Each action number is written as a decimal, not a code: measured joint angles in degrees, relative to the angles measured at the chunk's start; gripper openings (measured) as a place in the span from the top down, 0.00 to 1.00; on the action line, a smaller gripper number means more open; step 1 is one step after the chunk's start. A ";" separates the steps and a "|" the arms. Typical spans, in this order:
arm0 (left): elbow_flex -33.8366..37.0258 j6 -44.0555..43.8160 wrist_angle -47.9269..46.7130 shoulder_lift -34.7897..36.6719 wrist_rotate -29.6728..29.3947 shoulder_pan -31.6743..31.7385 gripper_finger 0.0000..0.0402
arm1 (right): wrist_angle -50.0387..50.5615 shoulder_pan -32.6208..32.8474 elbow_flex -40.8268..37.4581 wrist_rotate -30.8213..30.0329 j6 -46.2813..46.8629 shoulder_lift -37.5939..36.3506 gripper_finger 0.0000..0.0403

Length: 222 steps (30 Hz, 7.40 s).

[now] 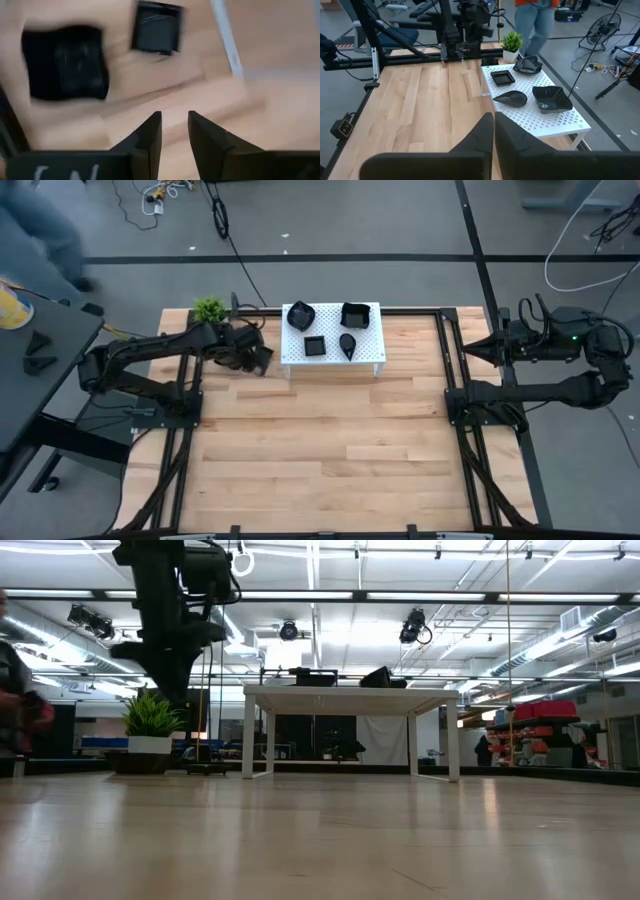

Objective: Pick & Place Mini shaped plates
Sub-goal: Stack the square plate on top of the square plate on the shelf

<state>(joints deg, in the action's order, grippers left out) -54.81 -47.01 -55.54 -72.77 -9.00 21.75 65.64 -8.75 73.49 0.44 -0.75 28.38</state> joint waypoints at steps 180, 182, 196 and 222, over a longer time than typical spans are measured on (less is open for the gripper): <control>-0.09 51.46 5.56 0.02 -3.82 0.12 0.75 | 0.01 0.00 0.01 -0.01 0.00 -0.02 0.95; -0.09 47.43 6.31 0.02 -2.62 0.12 0.75 | -0.01 0.02 0.00 0.01 -0.02 -0.02 0.95; -0.09 37.35 6.28 0.02 11.40 -0.15 0.75 | -0.01 0.01 -0.01 0.01 -0.01 -0.02 0.95; -0.09 79.38 4.30 0.00 4.51 0.58 0.75 | -0.01 0.01 0.00 0.01 -0.01 -0.02 0.95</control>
<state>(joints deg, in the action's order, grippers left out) -54.89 32.38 -51.24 -72.77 -4.49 22.33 65.63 -8.75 73.48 0.45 -0.76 28.36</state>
